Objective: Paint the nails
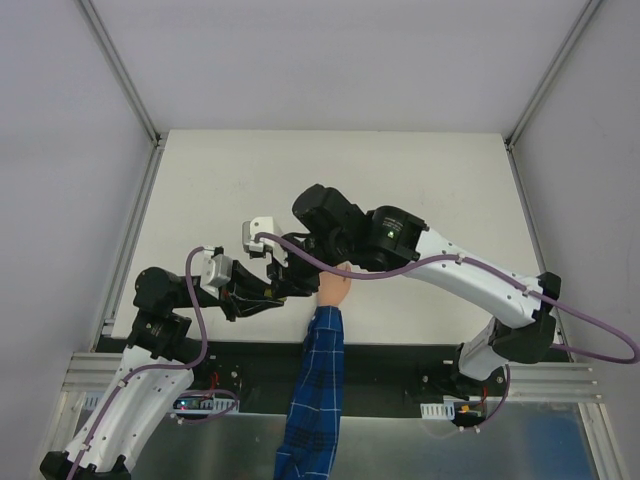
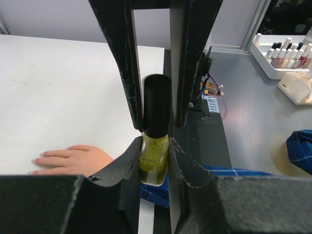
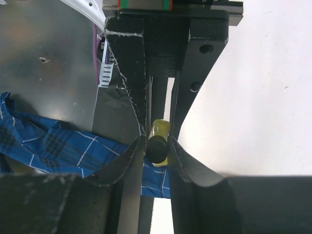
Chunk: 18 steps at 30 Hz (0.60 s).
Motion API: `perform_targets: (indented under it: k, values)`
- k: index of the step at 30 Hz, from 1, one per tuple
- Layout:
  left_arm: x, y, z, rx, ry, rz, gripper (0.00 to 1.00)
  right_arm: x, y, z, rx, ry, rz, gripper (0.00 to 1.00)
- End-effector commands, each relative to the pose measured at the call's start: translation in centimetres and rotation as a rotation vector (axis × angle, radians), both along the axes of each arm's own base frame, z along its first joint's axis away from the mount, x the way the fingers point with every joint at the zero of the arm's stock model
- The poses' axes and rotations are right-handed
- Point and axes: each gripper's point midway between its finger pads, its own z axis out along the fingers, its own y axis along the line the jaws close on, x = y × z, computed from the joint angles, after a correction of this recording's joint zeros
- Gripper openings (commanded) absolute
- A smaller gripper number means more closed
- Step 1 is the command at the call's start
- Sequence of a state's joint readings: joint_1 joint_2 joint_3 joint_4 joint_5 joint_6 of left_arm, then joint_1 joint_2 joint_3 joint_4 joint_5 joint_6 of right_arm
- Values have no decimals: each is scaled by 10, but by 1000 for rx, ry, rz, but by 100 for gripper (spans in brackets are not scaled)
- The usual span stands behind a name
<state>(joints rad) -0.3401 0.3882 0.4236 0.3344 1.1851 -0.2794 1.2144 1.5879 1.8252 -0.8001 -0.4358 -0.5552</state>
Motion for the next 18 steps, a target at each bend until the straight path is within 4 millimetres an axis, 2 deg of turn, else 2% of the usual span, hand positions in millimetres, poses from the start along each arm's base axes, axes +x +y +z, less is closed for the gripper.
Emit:
perform_targets:
  k: [1,4,5,8,12,13,14,15,17,18]
  values:
    - [-3,0,10,-19,-68,-20,0,-6,2,13,23,3,36,27]
    - [-3,0,10,-19,-68,-17,0,-4,3,12,18,4,31,19]
    - [-3,0,11,-20,-71,-17,0,-5,3,11,15,10,27,11]
    - [-1,0,13,-26,-81,2,0,-4,2,6,-6,21,8,2]
    - [11,4,11,-17,-79,98,0,4,2,-7,-31,46,-99,0]
    - [16,5,13,-18,-108,135,0,4,1,-23,-65,54,-131,0]
    - [22,8,16,-29,-126,191,0,7,2,-28,-71,52,-179,0]
    - [26,10,15,-28,-129,222,0,25,8,-29,-57,55,-347,1]
    - [30,16,19,-42,-176,284,0,39,10,-40,-64,49,-618,1]
    - [38,20,20,-49,-181,340,0,78,-22,-46,-104,-74,-968,0]
